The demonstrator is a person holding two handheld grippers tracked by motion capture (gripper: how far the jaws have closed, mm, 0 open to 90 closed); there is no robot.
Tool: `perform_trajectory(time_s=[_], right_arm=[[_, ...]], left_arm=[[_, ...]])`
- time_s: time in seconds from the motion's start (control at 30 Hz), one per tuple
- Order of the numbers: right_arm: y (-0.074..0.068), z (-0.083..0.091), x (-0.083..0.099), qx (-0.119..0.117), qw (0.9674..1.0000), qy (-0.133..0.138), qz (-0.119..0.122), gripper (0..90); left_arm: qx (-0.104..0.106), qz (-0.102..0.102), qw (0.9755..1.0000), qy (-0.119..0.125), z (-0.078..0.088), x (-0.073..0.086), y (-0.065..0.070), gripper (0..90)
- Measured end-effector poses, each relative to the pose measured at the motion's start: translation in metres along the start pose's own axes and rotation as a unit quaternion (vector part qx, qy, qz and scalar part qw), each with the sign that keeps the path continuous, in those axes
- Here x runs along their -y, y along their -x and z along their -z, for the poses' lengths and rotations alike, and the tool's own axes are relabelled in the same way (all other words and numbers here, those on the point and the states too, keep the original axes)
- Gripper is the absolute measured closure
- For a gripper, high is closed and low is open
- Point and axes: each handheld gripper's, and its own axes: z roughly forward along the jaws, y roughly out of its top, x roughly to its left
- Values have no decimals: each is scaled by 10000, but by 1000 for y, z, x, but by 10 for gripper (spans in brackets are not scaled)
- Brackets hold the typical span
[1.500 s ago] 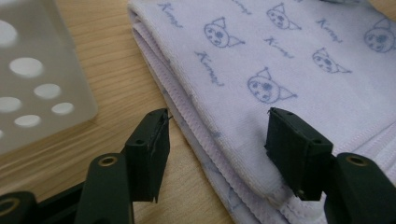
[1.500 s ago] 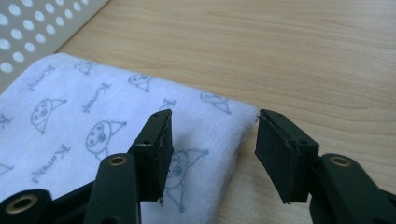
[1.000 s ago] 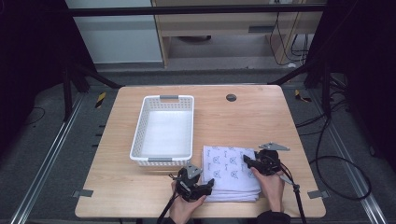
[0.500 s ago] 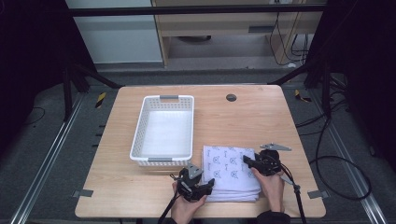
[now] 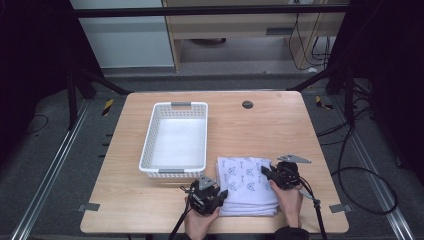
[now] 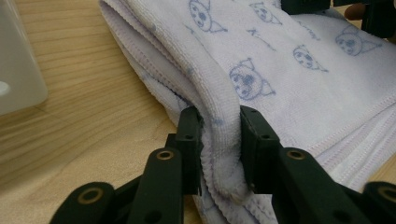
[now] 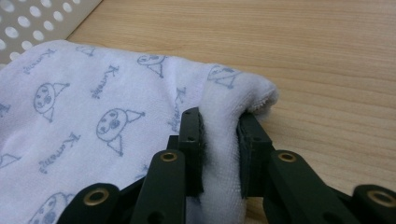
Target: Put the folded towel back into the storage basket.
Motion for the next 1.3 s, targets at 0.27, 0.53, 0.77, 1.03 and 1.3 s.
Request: perform_trajectory(time_s=[0.27,0.53,0.77,1.03,1.3], right_arm=[[-3,6,-2,24,9999,141,91,775],[-11,23,-9,-151,9984,510,176,776],[-19,35,-16,-156,9969,736,224,775],[-24,46,-22,-132,9951,952,251,774],[-30,57,-29,-86,9925,1183,294,773]], left_arm=[[59,19,9997,222,5,1,0,744],[27,-120,9986,507,23,-6,3,747],[15,-228,9976,658,36,-13,7,747],[-5,-353,9964,770,46,-22,11,746],[-52,-543,9951,828,55,-36,14,746]])
